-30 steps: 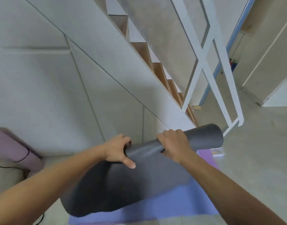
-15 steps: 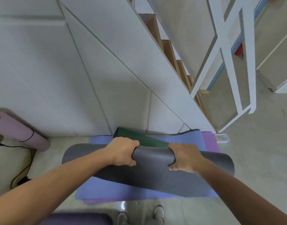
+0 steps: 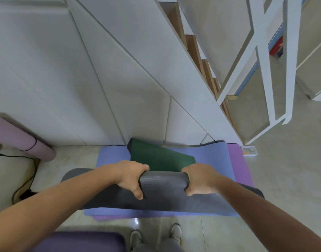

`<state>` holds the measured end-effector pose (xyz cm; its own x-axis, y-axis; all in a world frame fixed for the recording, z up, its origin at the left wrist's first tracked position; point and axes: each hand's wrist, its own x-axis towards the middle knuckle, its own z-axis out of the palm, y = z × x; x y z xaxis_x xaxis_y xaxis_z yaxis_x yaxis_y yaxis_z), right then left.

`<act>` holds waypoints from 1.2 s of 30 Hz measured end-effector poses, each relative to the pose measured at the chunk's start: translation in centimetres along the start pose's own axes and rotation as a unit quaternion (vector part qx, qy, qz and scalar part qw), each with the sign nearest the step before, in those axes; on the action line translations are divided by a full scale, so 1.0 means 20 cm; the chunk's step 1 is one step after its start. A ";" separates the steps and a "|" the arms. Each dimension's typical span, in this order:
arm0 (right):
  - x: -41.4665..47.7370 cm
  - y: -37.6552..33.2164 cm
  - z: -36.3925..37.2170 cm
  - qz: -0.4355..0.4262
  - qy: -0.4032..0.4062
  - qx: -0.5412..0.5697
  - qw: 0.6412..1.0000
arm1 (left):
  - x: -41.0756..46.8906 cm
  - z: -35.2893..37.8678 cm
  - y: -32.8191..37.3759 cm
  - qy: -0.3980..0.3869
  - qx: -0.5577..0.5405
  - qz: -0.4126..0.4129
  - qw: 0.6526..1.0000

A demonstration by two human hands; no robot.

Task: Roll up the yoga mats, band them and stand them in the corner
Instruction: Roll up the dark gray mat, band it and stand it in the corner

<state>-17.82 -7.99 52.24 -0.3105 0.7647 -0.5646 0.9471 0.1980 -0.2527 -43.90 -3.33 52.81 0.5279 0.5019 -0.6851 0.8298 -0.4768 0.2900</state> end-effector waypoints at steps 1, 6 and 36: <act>0.01 0.02 0.01 0.008 -0.018 0.030 0.999 | 0.00 0.02 0.01 0.033 0.061 0.006 0.998; 0.05 0.08 0.01 0.012 -0.117 0.151 0.981 | 0.06 0.18 0.10 0.111 0.126 0.020 0.986; 0.12 0.12 -0.03 -0.003 -0.013 0.030 0.999 | 0.20 -0.08 0.03 -0.066 -0.072 0.024 0.995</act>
<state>-16.15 -5.35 50.75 -0.3192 0.7477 -0.5823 0.9387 0.1648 -0.3029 -40.97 -0.48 51.25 0.5470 0.3781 -0.7468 0.8266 -0.3852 0.4104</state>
